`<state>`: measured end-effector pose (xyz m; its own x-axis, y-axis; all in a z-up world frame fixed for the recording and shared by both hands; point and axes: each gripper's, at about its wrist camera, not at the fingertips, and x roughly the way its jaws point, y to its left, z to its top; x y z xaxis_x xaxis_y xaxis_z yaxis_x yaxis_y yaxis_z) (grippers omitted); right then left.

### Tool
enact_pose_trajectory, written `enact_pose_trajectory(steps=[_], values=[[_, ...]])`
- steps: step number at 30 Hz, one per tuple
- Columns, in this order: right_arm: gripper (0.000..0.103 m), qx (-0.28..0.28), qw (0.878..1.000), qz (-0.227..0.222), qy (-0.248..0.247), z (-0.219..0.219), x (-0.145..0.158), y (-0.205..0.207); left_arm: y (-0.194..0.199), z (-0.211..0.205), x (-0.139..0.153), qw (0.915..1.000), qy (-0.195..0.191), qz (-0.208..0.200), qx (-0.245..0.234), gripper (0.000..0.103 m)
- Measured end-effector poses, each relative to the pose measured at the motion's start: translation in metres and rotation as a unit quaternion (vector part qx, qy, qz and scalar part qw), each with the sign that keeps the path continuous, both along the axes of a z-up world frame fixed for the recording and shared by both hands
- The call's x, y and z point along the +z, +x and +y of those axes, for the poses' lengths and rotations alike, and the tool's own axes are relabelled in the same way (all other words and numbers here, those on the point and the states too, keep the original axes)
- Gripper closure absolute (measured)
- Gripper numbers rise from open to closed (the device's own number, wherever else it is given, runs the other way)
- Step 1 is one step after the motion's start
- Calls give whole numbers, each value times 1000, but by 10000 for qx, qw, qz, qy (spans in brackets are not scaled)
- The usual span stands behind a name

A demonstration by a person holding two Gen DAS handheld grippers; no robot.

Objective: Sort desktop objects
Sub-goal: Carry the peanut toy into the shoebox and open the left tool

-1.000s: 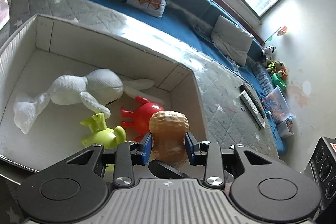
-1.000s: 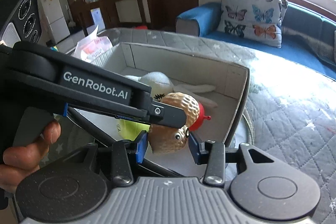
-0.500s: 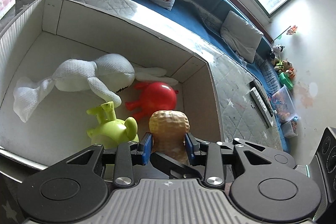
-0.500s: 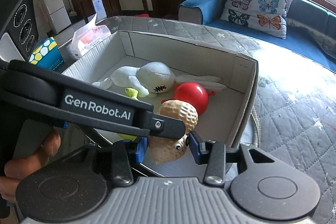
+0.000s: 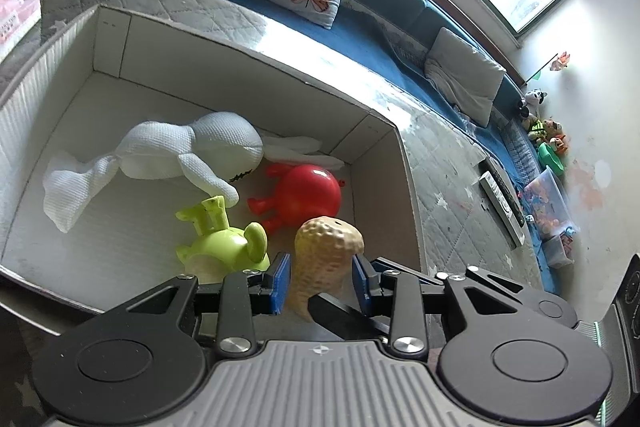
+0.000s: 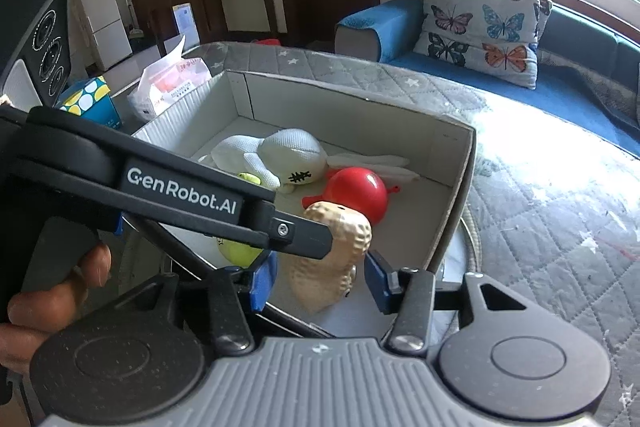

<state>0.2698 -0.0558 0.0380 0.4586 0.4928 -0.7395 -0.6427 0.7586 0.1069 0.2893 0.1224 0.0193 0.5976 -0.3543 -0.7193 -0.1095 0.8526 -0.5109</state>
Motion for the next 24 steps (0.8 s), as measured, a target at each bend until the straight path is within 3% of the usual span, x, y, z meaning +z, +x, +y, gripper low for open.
enact_pose_trajectory(steps=[17,24], values=[[40,-107,9962,-726,463,-44,40,-69,-62,-19,33,9984,187,-533,-45,67],[34,-201,9948,-844,541,-73,39,-109,-101,-35,31,9973,293,-652,-191,67]])
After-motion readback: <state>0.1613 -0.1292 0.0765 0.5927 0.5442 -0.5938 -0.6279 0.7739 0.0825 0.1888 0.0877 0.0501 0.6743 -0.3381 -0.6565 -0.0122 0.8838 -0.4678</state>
